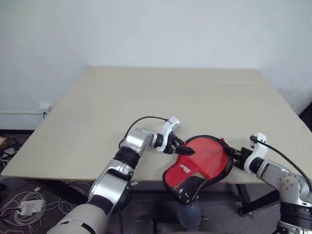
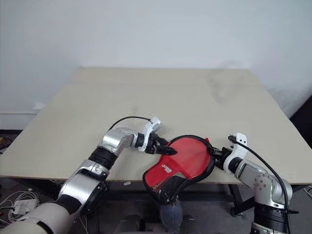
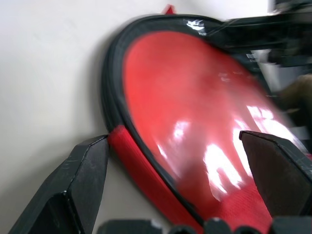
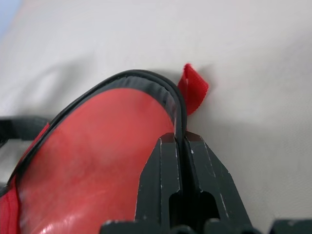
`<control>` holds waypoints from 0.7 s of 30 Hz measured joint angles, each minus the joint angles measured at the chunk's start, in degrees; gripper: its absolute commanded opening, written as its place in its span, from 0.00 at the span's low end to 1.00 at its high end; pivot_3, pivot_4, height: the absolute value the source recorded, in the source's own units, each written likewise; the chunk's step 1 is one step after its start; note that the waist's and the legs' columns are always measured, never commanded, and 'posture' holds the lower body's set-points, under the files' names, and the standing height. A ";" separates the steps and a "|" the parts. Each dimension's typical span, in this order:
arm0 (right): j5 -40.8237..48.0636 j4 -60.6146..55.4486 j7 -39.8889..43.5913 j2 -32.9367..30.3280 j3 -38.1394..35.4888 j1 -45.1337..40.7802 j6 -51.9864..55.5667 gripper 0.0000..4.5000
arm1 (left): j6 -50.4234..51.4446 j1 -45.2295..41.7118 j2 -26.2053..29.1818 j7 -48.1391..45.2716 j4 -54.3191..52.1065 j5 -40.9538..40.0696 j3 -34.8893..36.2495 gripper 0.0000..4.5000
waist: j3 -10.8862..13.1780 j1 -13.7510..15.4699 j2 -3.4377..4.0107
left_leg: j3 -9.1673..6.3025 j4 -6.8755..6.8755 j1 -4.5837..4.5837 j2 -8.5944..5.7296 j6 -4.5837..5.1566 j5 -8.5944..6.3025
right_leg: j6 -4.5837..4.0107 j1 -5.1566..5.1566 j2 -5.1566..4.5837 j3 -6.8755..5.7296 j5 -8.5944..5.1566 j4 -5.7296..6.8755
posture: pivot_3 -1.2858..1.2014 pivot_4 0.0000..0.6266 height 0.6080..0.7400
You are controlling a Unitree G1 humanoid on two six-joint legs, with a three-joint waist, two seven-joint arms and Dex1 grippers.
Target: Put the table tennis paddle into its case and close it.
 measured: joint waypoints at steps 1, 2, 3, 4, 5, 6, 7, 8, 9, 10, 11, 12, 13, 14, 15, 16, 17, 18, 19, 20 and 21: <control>0.08 -0.01 -0.97 1.17 -0.28 -0.78 -0.23 0.00 | 1.61 0.08 0.90 -0.90 -0.71 -1.14 0.39 1.00 | 0.10 -0.28 0.03 | -0.01 -0.02 0.01 -0.01 0.02 0.07 | 0.00 0.00 0.00 0.00 0.00 0.03 | 0.52 0.00 1.00; 0.17 0.00 -1.83 1.97 -0.56 -1.51 -0.39 0.00 | 2.98 0.21 1.68 -1.86 -1.47 -1.96 0.68 1.00 | 0.18 -0.35 0.06 | -0.01 -0.02 0.01 -0.01 0.01 0.08 | 0.00 0.00 0.00 0.01 0.00 0.05 | 0.52 0.00 1.00; 0.16 -0.01 -2.90 2.81 -0.81 -2.62 -0.63 0.00 | 4.67 0.67 2.58 -3.04 -2.77 -3.51 1.40 1.00 | 0.27 -0.43 0.11 | 0.01 -0.02 0.01 -0.01 0.01 0.09 | 0.00 -0.02 0.00 0.05 0.01 0.08 | 0.52 0.00 1.00; 0.15 -0.08 -3.88 3.37 -0.84 -3.76 -0.92 0.00 | 6.38 1.31 3.64 -4.37 -4.39 -5.19 2.22 1.00 | 0.36 -0.54 0.12 | 0.01 -0.02 0.01 -0.01 0.00 0.10 | 0.00 -0.03 0.00 0.06 0.01 0.10 | 0.52 0.00 1.00; 0.05 -0.09 -4.56 3.71 -0.71 -4.73 -1.20 0.00 | 7.63 1.90 4.72 -5.50 -6.06 -6.59 2.87 1.00 | 0.41 -0.61 0.14 | 0.01 -0.02 0.01 -0.01 0.00 0.11 | 0.00 -0.05 0.00 0.06 0.01 0.11 | 0.52 0.00 1.00; -0.10 -0.10 -5.11 3.92 -0.55 -5.58 -1.71 0.00 | 8.68 2.34 5.76 -6.49 -7.76 -8.06 3.54 1.00 | 0.43 -0.62 0.13 | 0.00 -0.03 0.00 -0.01 -0.01 0.11 | 0.00 -0.06 0.00 0.06 0.01 0.11 | 0.52 0.00 1.00; -0.26 -0.06 -5.73 4.09 -0.40 -6.53 -2.16 0.00 | 9.35 2.45 6.81 -7.23 -9.42 -9.15 4.30 1.00 | 0.44 -0.61 0.14 | 0.00 -0.04 -0.03 -0.01 0.00 0.11 | 0.00 -0.08 0.00 0.07 0.01 0.11 | 0.52 0.00 1.00; -0.54 0.04 -6.19 4.17 -0.17 -7.19 -2.73 0.00 | 9.50 2.45 7.64 -7.56 -10.51 -9.95 4.86 1.00 | 0.44 -0.55 0.14 | 0.00 -0.05 -0.04 -0.01 0.00 0.11 | 0.00 -0.06 0.00 0.06 0.01 0.10 | 0.52 0.00 1.00; -1.07 0.56 -6.58 4.36 0.05 -7.98 -3.43 0.00 | 9.36 2.45 8.46 -7.84 -11.25 -10.48 5.37 1.00 | 0.44 -0.41 0.14 | -0.01 -0.06 -0.03 -0.02 0.00 0.11 | 0.01 -0.05 0.00 0.07 0.00 0.09 | 0.52 0.00 1.00; -1.39 1.19 -7.04 4.68 0.11 -8.63 -4.04 0.00 | 8.95 2.45 9.08 -8.08 -11.45 -10.60 5.79 1.00 | 0.44 -0.36 0.14 | -0.01 -0.07 -0.04 -0.02 -0.01 0.11 | 0.01 -0.05 0.00 0.07 0.00 0.08 | 0.52 0.00 1.00; -1.65 1.97 -7.48 4.84 0.26 -9.12 -4.56 0.00 | 8.16 2.44 9.74 -8.26 -11.42 -10.62 6.13 1.00 | 0.44 -0.31 0.14 | -0.01 -0.08 -0.04 -0.03 -0.01 0.11 | 0.01 -0.04 0.00 0.07 0.00 0.07 | 0.52 0.00 1.00; -1.92 2.59 -7.85 5.01 0.33 -9.19 -4.76 0.00 | 7.46 2.44 10.20 -8.30 -11.37 -10.60 6.28 1.00 | 0.44 -0.28 0.13 | -0.03 -0.08 -0.04 -0.03 -0.01 0.11 | 0.01 -0.04 0.00 0.07 0.00 0.07 | 0.52 0.00 1.00; -2.37 3.73 -8.30 5.30 0.39 -9.19 -5.07 0.00 | 6.26 2.44 10.81 -8.31 -10.96 -10.40 6.28 1.00 | 0.44 -0.29 0.14 | -0.02 -0.08 -0.05 -0.03 -0.01 0.11 | 0.01 -0.04 0.00 0.07 0.00 0.07 | 0.52 0.00 1.00; -2.60 4.45 -8.62 5.41 0.46 -9.18 -5.33 0.00 | 5.39 2.43 11.26 -8.28 -10.38 -10.14 6.24 1.00 | 0.45 -0.33 0.16 | 0.00 -0.08 -0.05 -0.04 -0.01 0.11 | 0.01 -0.06 0.00 0.10 0.00 0.07 | 0.52 0.00 1.00; -2.87 4.99 -8.79 5.41 0.54 -9.19 -5.47 0.00 | 4.21 2.42 11.71 -8.19 -9.54 -9.61 6.06 1.00 | 0.45 -0.34 0.16 | 0.01 -0.08 -0.05 -0.04 0.00 0.12 | 0.01 -0.07 0.00 0.12 0.00 0.08 | 0.52 0.00 1.00; -2.97 5.29 -8.82 5.41 0.57 -9.20 -5.67 0.00 | 3.13 2.43 12.12 -8.04 -8.80 -8.94 5.78 1.00 | 0.46 -0.34 0.16 | 0.01 -0.08 -0.05 -0.03 0.00 0.12 | 0.01 -0.08 0.00 0.12 0.00 0.08 | 0.52 0.00 1.00; -3.02 5.71 -8.82 5.46 0.60 -9.37 -5.95 0.00 | 1.83 2.51 12.88 -7.99 -8.14 -7.98 5.13 1.00 | 0.46 -0.35 0.16 | 0.01 -0.09 -0.04 -0.04 0.00 0.12 | 0.01 -0.08 0.00 0.12 0.00 0.08 | 0.52 0.00 1.00; -3.15 6.07 -8.89 5.49 0.59 -9.51 -6.27 0.00 | 1.18 2.59 13.46 -8.06 -7.89 -7.68 4.70 1.00 | 0.46 -0.37 0.16 | 0.01 -0.09 -0.04 -0.04 0.00 0.12 | 0.01 -0.08 0.00 0.12 0.00 0.09 | 0.52 0.00 1.00; -3.44 6.75 -9.07 5.54 0.57 -9.84 -6.74 0.00 | 0.74 2.82 14.01 -8.45 -7.89 -7.59 4.62 1.00 | 0.46 -0.41 0.17 | 0.01 -0.08 -0.04 -0.04 -0.01 0.13 | 0.01 -0.07 0.00 0.12 0.00 0.09 | 0.52 0.00 1.00; -3.68 7.88 -9.32 5.56 0.53 -10.42 -7.40 0.00 | 0.55 3.01 14.36 -8.74 -7.90 -7.60 4.62 1.00 | 0.46 -0.41 0.17 | 0.02 -0.07 -0.03 -0.04 -0.01 0.13 | 0.01 -0.07 0.00 0.12 0.01 0.09 | 0.52 0.00 1.00; -3.96 8.94 -9.64 5.63 0.52 -11.01 -7.98 0.00 | 0.48 3.18 14.53 -8.79 -7.90 -7.60 4.62 1.00 | 0.46 -0.41 0.17 | 0.02 -0.06 -0.03 -0.03 0.00 0.14 | 0.00 -0.06 0.00 0.12 0.01 0.09 | 0.52 0.00 1.00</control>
